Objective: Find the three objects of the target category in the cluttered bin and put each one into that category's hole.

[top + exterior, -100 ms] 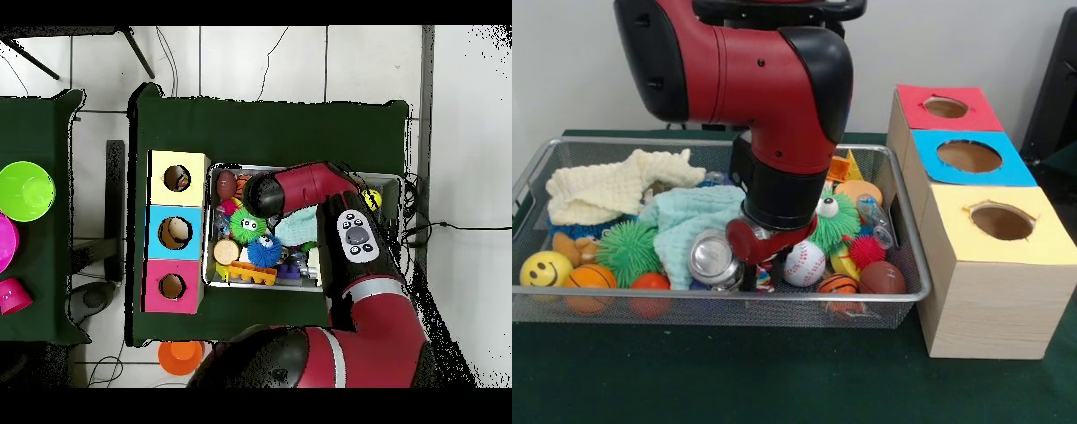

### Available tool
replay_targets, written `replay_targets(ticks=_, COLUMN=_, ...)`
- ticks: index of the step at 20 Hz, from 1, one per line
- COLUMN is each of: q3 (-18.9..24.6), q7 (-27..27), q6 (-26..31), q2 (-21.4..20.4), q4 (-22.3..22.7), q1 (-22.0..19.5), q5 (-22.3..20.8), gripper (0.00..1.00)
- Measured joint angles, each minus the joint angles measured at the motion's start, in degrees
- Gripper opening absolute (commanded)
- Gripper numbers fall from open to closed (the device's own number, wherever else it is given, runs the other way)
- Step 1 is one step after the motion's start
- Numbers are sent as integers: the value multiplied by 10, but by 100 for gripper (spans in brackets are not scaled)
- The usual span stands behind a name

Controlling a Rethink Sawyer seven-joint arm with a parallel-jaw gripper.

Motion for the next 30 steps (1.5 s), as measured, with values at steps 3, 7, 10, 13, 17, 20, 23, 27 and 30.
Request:
replay_targets(ticks=3, q3=0, q7=0, q6=20, q2=4, q4=-4, q1=0, q5=0, gripper=0)
replay_targets(ticks=7, q3=0, q7=0, q6=52, q2=9, q4=-9, q1=0, q5=0, gripper=0)
replay_targets(ticks=10, q3=0, q7=0, q6=59, q2=11, q4=-10, q1=0, q5=0, gripper=0)
replay_targets(ticks=13, q3=0, q7=0, q6=62, q2=12, q4=-11, q1=0, q5=0, gripper=0)
replay_targets(ticks=17, q3=2, q7=0, q6=62, q2=5, q4=-6, q1=-5, q5=1, gripper=0)
replay_targets(ticks=20, q3=12, q7=0, q6=55, q2=-15, q4=17, q1=-21, q5=7, gripper=0)
replay_targets(ticks=23, q3=28, q7=0, q6=42, q2=-44, q4=52, q1=-45, q5=21, gripper=0)
replay_targets(ticks=27, q3=57, q7=0, q6=11, q2=-99, q4=113, q1=-92, q5=46, gripper=0)
replay_targets(ticks=30, q3=79, q7=0, q6=-10, q2=-141, q4=155, q1=-126, q5=64, gripper=0)
